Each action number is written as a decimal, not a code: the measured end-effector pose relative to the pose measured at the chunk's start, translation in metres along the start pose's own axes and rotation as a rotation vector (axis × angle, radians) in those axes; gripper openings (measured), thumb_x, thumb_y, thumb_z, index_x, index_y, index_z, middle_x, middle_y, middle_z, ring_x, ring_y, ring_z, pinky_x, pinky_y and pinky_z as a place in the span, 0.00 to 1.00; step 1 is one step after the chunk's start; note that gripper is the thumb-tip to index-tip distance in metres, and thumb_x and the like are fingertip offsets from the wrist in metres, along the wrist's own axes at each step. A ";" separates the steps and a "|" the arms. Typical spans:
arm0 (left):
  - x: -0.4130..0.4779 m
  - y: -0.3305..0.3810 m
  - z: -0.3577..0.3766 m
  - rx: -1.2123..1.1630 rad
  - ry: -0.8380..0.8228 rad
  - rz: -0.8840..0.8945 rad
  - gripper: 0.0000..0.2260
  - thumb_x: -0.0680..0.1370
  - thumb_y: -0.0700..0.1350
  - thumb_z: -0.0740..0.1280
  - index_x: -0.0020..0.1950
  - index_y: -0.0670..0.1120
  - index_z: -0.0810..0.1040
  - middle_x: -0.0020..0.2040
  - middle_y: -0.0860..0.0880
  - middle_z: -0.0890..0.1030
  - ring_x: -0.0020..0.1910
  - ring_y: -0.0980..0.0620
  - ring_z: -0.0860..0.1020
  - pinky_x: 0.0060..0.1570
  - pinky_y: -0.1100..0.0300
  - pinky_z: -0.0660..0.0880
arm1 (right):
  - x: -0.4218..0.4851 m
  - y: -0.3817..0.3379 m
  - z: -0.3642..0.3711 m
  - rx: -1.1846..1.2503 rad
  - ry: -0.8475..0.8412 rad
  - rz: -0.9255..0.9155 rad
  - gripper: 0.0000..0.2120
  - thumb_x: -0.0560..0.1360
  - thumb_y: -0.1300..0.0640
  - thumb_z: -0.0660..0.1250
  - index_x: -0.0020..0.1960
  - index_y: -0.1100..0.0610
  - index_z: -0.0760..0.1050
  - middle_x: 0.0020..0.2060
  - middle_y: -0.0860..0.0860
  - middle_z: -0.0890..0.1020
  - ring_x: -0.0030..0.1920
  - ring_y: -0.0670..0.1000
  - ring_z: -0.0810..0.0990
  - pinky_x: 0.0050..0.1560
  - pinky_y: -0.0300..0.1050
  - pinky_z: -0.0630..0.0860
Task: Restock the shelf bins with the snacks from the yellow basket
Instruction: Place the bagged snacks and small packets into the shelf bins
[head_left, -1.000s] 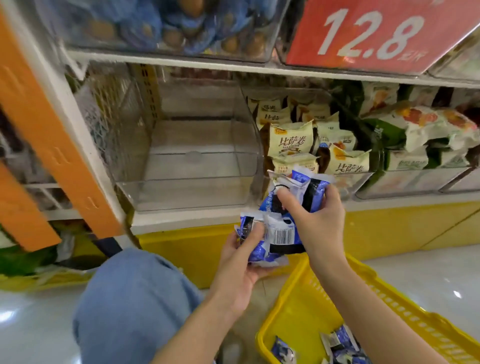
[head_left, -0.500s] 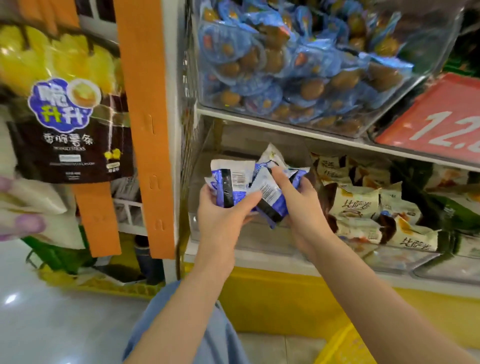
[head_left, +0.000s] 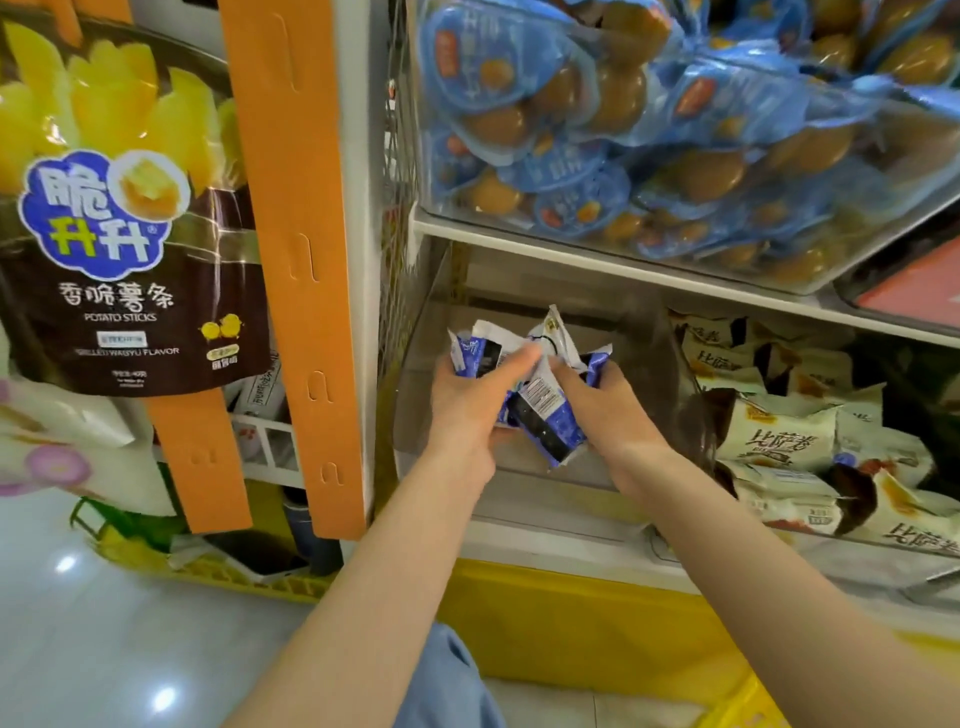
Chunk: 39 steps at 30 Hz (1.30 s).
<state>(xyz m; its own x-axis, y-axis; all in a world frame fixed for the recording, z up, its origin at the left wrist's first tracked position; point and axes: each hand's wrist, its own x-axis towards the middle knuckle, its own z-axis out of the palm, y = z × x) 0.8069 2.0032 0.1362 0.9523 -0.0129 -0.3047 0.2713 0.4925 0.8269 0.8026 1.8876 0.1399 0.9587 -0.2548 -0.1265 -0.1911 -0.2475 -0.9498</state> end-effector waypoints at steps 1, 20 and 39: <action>0.005 0.001 0.001 -0.023 0.046 0.017 0.24 0.67 0.44 0.76 0.61 0.46 0.74 0.49 0.45 0.83 0.39 0.53 0.83 0.29 0.62 0.77 | 0.002 -0.001 0.005 -0.091 0.016 -0.019 0.16 0.77 0.42 0.60 0.54 0.54 0.65 0.45 0.50 0.79 0.42 0.47 0.80 0.44 0.44 0.77; 0.041 -0.006 -0.010 0.095 0.078 0.027 0.25 0.65 0.31 0.75 0.60 0.41 0.75 0.52 0.42 0.82 0.49 0.45 0.82 0.44 0.53 0.80 | 0.059 0.014 0.019 0.128 0.015 0.056 0.13 0.80 0.55 0.57 0.50 0.63 0.76 0.48 0.60 0.82 0.44 0.55 0.82 0.49 0.50 0.79; 0.034 0.004 -0.014 0.547 0.194 0.496 0.28 0.65 0.35 0.75 0.63 0.46 0.70 0.56 0.49 0.79 0.54 0.52 0.78 0.56 0.53 0.76 | 0.137 0.018 0.024 -1.088 -0.069 -0.532 0.16 0.77 0.53 0.62 0.61 0.59 0.73 0.57 0.60 0.77 0.55 0.60 0.75 0.56 0.51 0.72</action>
<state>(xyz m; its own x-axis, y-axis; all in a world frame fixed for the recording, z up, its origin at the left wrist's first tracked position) 0.8390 2.0166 0.1227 0.9527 0.2759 0.1277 -0.1034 -0.1010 0.9895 0.9353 1.8703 0.0984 0.9741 0.1597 0.1600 0.1845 -0.9706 -0.1547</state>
